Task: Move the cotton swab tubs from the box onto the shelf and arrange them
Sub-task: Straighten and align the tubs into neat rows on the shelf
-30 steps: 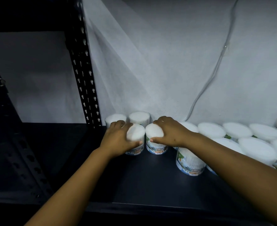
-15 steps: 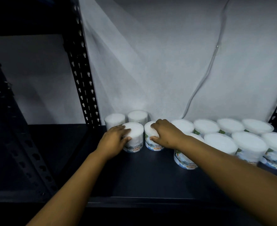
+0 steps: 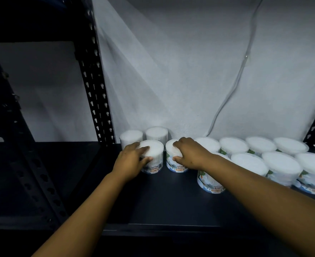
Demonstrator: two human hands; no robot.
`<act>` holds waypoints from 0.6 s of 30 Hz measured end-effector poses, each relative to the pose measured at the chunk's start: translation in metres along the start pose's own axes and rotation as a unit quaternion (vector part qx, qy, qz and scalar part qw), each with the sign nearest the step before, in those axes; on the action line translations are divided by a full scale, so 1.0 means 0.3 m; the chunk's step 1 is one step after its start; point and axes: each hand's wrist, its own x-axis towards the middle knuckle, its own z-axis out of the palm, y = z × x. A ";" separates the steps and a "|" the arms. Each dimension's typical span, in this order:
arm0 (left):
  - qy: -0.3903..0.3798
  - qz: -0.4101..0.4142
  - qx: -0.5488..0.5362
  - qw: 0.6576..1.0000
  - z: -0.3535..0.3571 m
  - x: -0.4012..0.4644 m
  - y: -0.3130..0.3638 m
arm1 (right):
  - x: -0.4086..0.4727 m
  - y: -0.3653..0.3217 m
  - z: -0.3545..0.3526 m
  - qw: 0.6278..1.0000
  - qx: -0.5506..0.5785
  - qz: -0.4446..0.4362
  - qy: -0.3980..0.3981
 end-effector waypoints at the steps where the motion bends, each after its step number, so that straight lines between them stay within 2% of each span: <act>1: -0.007 0.002 -0.006 1.000 -0.003 -0.001 0.002 | -0.001 0.003 -0.001 1.000 0.002 0.000 -0.002; 10: -0.043 0.025 -0.041 0.998 -0.022 0.004 0.015 | -0.005 0.014 -0.003 1.000 0.018 -0.001 -0.002; 18: 0.011 -0.002 0.000 1.000 0.004 0.000 0.021 | -0.010 0.014 -0.003 0.999 0.037 0.005 -0.006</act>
